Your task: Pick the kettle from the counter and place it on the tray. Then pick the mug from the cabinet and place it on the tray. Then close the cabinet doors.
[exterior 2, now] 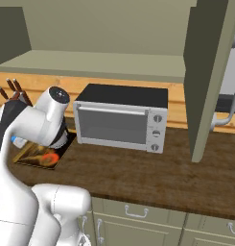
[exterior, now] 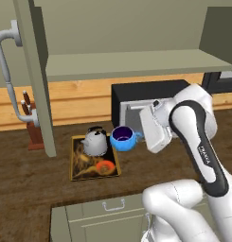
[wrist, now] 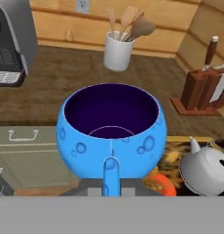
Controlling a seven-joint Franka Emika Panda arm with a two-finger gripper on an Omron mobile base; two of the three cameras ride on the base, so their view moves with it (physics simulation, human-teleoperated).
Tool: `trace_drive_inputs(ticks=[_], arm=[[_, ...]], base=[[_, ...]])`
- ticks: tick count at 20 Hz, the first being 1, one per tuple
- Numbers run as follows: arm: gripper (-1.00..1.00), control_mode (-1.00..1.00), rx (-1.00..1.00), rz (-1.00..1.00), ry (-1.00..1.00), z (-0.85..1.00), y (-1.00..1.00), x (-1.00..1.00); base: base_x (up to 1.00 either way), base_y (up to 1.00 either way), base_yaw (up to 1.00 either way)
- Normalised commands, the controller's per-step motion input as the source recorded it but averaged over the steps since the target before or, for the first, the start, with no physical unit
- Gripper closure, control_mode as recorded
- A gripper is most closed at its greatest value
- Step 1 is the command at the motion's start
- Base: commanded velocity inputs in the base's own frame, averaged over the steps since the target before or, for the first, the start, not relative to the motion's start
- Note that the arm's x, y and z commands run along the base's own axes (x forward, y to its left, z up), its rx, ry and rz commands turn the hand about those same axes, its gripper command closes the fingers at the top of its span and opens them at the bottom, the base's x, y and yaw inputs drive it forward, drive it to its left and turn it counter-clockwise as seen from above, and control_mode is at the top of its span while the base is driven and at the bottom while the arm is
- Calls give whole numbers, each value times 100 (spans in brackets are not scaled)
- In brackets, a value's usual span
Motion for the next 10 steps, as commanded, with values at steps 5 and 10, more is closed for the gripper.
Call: trace_drive_inputs(ticks=[5, 10], arm=[[100, -100, -14, 1, 0, -78, 14, 0], [100, -100, -7, 4, 0, -74, 10, 3]], base=[[0, 0, 0], [0, 0, 0]])
